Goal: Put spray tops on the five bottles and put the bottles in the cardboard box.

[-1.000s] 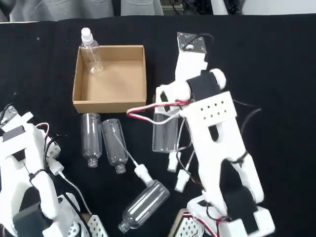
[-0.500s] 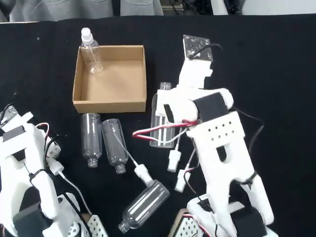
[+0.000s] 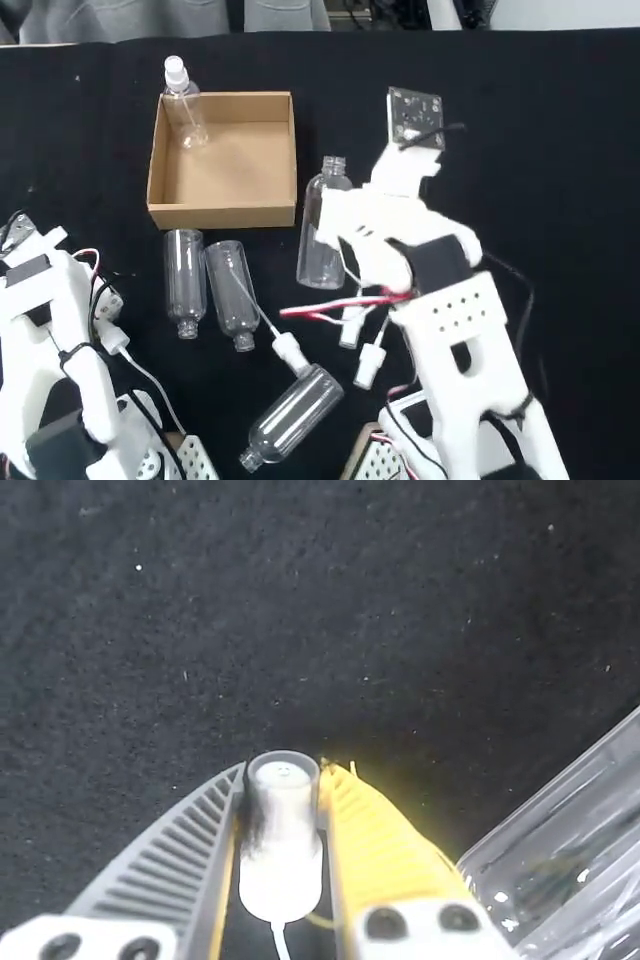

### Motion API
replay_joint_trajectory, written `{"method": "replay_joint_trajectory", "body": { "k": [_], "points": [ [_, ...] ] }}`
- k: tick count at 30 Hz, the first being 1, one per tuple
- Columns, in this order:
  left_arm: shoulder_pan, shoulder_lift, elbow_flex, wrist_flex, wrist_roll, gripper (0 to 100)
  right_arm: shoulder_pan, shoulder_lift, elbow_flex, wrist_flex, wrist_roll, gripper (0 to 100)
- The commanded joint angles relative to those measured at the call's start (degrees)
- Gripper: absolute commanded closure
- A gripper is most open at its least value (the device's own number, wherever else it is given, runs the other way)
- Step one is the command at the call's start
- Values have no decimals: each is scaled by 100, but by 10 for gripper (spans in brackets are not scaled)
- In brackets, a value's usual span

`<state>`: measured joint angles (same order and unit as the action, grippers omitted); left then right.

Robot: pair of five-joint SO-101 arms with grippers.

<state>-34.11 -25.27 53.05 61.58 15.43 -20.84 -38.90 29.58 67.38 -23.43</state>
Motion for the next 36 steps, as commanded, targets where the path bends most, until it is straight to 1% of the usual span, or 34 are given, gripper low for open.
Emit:
{"method": "replay_joint_trajectory", "body": {
  "k": [1,11,14,16,20,22,27,36],
  "points": [
    [-57,-264,-84,53,-9,972,88,-769,549,-835,62,987],
    [-57,-264,-84,53,-9,972,79,-2070,2105,-2523,62,987],
    [-57,-264,-119,53,9,972,-149,-2369,2448,-2875,70,987],
    [-57,-264,-136,44,26,972,-334,-2510,2668,-3033,193,987],
    [-57,-264,-215,44,35,972,-642,-2677,3046,-3288,905,988],
    [-57,-264,-233,44,35,972,-712,-2721,3187,-3446,1081,988],
    [-57,-264,-356,44,35,972,-765,-2809,3415,-3727,1152,988],
    [-57,-264,-840,88,44,972,-941,-2835,3538,-3727,1169,987]
  ]
}}
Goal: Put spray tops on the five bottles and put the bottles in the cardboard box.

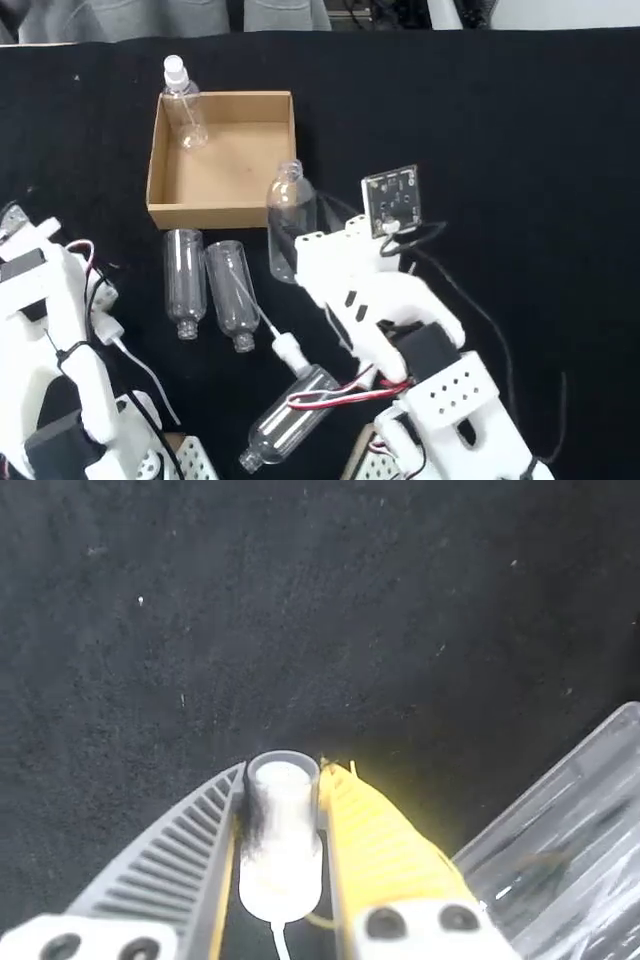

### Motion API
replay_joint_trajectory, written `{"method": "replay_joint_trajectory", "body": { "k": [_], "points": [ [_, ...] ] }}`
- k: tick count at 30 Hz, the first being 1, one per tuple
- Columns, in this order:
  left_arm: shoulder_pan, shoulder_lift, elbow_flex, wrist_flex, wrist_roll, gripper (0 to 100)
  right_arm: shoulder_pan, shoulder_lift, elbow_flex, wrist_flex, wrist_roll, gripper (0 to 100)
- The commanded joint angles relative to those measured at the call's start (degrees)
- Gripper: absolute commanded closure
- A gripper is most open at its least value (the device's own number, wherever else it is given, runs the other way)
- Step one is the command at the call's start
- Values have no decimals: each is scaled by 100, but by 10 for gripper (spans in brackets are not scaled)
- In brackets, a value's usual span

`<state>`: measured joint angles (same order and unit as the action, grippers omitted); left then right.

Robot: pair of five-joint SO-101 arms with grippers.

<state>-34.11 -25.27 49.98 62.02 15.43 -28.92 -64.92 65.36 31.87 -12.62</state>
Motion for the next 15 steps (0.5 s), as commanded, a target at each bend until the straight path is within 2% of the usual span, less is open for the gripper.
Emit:
{"method": "replay_joint_trajectory", "body": {
  "k": [1,7,15],
  "points": [
    [-57,-264,-602,44,44,972,-132,-233,-31,-176,105,987],
    [-13,-264,-1051,53,44,972,-132,-233,-13,-176,800,987],
    [-4,-264,-1675,53,44,972,-132,-233,-13,-176,844,987]
  ]
}}
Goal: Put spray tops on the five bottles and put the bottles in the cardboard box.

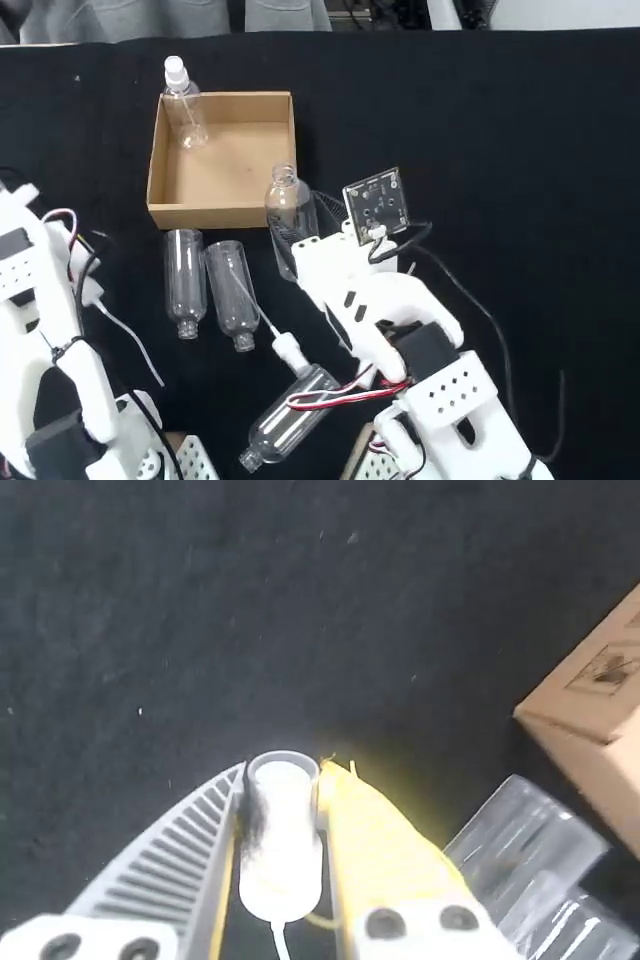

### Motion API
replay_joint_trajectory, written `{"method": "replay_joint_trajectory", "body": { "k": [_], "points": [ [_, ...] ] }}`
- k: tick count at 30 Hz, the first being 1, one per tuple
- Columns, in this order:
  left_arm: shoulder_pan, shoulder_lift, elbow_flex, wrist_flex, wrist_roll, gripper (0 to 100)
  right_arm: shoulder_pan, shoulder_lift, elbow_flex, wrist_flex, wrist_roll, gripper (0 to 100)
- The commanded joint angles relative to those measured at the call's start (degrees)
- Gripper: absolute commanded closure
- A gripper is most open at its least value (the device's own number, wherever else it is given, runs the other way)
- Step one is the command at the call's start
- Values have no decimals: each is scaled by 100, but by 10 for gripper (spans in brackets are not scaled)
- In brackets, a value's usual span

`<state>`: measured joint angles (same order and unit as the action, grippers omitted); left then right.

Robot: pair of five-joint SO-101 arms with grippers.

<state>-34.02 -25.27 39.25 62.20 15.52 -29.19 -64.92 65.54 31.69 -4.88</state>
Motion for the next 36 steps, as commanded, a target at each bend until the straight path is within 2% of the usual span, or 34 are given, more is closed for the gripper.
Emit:
{"method": "replay_joint_trajectory", "body": {
  "k": [1,22,28,36],
  "points": [
    [-13,-264,-699,35,44,972,-105,-233,-22,-158,70,987],
    [-4,-264,-2255,35,1943,972,-105,-224,127,-369,88,987],
    [-4,-264,-2712,35,2488,972,-105,-224,629,-1160,923,987],
    [40,-264,-3064,44,2822,972,-105,-224,813,-1530,1064,987]
  ]
}}
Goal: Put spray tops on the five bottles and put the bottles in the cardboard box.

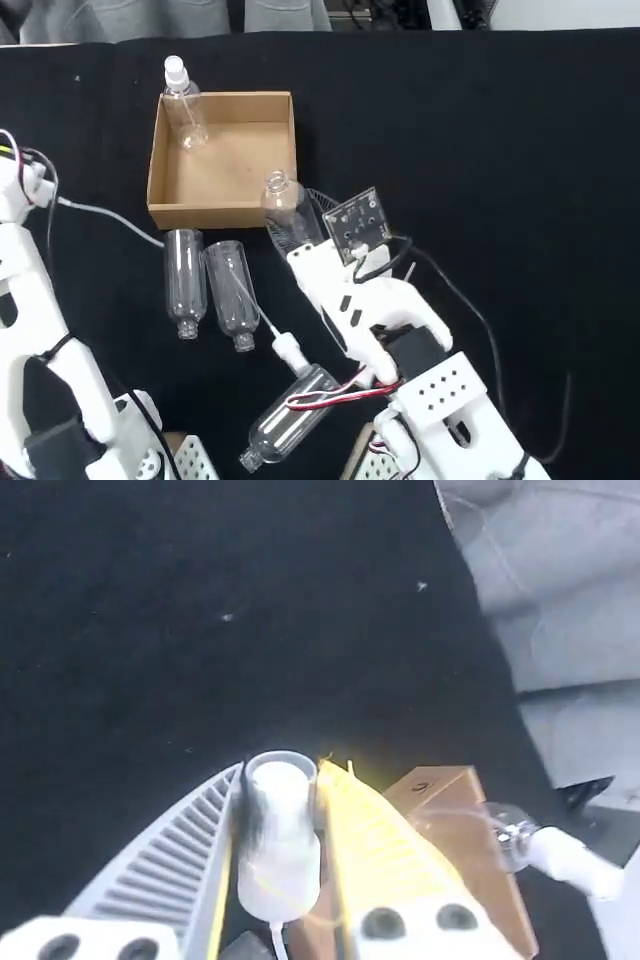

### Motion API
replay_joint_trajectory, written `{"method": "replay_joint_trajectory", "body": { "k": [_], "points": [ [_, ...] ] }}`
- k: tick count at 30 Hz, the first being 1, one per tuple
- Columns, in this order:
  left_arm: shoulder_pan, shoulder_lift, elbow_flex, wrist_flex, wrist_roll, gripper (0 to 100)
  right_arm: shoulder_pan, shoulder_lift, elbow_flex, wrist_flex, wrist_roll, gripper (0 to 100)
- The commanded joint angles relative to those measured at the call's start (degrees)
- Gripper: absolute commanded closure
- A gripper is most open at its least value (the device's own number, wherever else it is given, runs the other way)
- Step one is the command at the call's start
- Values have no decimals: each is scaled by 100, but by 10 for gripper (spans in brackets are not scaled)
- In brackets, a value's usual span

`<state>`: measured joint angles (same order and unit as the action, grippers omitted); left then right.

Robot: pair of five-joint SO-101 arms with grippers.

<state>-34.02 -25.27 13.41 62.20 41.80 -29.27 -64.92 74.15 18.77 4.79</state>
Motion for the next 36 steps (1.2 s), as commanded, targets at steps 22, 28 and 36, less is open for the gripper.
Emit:
{"method": "replay_joint_trajectory", "body": {
  "k": [22,28,36],
  "points": [
    [927,-273,-2316,1292,993,972,-316,-224,242,-651,132,987],
    [884,-273,-2308,1591,1152,972,-659,-224,1007,-1829,1213,987],
    [919,-281,-2308,1785,1152,972,-905,-198,1569,-2760,1776,987]
  ]
}}
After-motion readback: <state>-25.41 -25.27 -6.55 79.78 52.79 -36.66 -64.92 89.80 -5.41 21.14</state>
